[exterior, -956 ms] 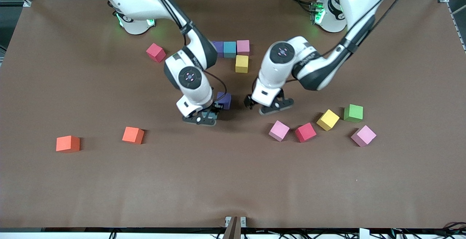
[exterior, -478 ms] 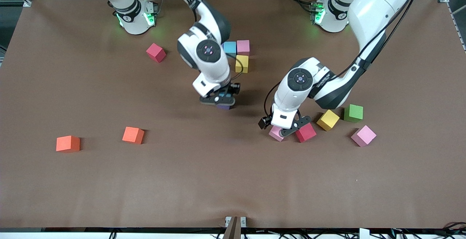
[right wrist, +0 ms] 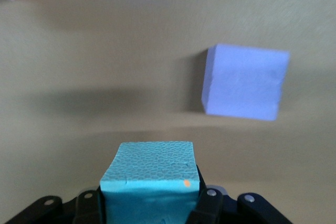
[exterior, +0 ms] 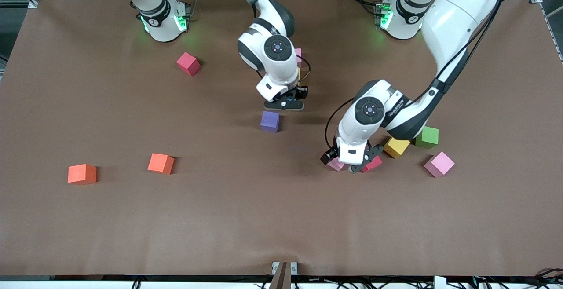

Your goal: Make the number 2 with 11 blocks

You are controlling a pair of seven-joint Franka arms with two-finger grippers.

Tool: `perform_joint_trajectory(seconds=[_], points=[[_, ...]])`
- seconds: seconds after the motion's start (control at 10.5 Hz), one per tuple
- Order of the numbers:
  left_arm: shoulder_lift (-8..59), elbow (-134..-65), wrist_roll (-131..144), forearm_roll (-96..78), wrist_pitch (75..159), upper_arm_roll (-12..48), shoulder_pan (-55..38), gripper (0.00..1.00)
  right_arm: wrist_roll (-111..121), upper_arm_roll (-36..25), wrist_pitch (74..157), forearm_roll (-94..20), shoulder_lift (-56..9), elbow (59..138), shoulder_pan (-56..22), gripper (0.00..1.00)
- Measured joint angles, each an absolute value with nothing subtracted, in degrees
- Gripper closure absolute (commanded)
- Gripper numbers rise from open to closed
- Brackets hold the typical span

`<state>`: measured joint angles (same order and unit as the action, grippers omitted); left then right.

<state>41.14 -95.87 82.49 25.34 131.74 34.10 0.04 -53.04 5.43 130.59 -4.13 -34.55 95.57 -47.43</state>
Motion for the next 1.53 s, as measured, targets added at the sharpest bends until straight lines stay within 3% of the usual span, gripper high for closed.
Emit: perform_joint_trajectory(seconds=[1.53], points=[[46.8,-93.0,82.5,25.3,131.7,32.0,-2.5,0.00,-54.8,5.4,133.5,-4.0,-38.0,98.2,-52.0,1.00]])
